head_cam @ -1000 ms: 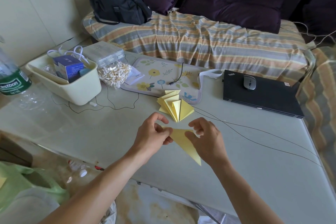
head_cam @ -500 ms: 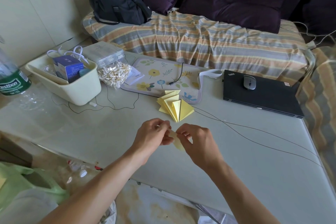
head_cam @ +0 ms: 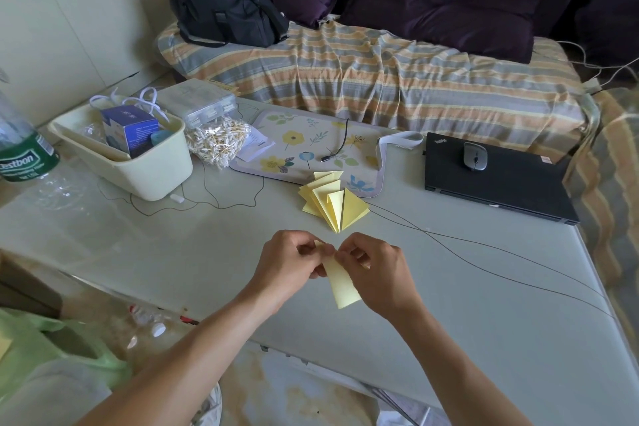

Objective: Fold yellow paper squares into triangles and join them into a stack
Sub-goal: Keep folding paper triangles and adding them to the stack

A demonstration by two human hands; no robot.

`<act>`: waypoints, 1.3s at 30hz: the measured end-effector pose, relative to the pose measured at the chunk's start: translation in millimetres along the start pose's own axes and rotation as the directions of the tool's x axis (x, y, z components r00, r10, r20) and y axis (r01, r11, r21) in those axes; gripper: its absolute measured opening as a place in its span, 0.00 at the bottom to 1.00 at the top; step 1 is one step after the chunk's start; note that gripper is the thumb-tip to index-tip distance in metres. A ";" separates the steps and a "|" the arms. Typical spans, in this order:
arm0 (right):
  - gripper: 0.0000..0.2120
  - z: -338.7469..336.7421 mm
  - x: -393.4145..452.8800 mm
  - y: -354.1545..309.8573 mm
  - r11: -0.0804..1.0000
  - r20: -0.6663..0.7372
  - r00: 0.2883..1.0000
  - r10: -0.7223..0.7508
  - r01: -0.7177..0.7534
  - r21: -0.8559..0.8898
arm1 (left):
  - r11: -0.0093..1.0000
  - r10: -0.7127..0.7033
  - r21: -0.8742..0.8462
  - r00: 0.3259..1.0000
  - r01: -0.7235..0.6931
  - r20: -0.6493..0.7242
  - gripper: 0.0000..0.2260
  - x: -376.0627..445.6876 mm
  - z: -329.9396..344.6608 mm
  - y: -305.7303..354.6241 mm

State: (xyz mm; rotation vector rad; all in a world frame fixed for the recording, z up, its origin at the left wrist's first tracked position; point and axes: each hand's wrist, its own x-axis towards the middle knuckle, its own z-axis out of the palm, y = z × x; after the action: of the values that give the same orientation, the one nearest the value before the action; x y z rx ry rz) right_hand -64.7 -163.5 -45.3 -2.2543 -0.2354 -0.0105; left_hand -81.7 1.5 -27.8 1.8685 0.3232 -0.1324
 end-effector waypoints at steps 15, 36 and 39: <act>0.08 -13.6 1.8 -6.9 0.971 0.177 0.962 0.207 -0.225 0.086 | 0.999 0.037 -0.018 0.999 -0.038 -0.026 0.05 5.3 -0.5 -5.6; 0.07 -14.8 0.8 -9.5 0.957 0.187 0.954 0.235 -0.261 0.129 | 0.998 0.061 0.013 0.998 -0.061 -0.005 0.07 6.9 -2.8 -6.4; 0.07 -12.4 0.5 -9.1 0.960 0.177 0.960 0.218 -0.244 0.138 | 0.999 0.047 0.019 0.999 -0.047 -0.019 0.09 7.5 -1.3 -6.5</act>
State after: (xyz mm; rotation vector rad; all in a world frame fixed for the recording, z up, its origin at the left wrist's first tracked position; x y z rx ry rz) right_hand -64.9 -167.2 -30.4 -2.1120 -0.0526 0.3047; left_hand -76.6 5.7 -35.2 1.8957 0.2918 -0.0856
